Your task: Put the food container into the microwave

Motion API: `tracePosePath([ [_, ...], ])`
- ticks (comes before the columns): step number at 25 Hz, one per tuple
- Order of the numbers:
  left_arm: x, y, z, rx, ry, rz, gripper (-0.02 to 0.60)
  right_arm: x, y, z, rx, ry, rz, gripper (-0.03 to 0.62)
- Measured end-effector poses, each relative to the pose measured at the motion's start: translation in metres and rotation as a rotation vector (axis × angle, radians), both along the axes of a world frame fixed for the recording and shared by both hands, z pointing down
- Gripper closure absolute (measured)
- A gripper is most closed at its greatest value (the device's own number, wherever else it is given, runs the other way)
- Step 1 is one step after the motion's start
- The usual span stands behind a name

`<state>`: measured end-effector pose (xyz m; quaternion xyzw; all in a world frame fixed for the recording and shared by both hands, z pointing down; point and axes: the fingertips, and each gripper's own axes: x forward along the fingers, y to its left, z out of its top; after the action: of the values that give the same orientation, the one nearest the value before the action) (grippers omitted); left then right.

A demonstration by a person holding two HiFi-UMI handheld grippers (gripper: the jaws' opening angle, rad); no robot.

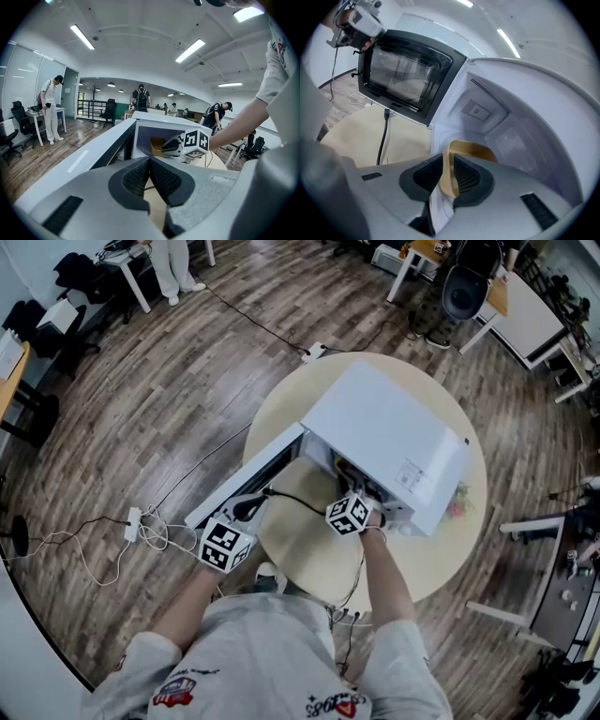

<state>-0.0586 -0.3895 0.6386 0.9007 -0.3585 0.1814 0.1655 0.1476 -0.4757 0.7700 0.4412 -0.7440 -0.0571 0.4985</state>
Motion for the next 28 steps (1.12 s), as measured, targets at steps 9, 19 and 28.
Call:
tracePosePath([
  [9, 0.013, 0.009, -0.007, 0.012, 0.022, 0.035, 0.578, -0.015, 0.030, -0.024, -0.001, -0.103, 0.009, 0.513],
  [19, 0.022, 0.025, -0.021, 0.043, 0.043, 0.083, 0.578, -0.005, 0.075, -0.067, 0.026, -0.397, 0.256, 0.576],
  [28, 0.033, 0.042, -0.035, 0.074, 0.056, 0.124, 0.578, 0.027, 0.129, -0.082, 0.042, -0.612, 0.508, 0.588],
])
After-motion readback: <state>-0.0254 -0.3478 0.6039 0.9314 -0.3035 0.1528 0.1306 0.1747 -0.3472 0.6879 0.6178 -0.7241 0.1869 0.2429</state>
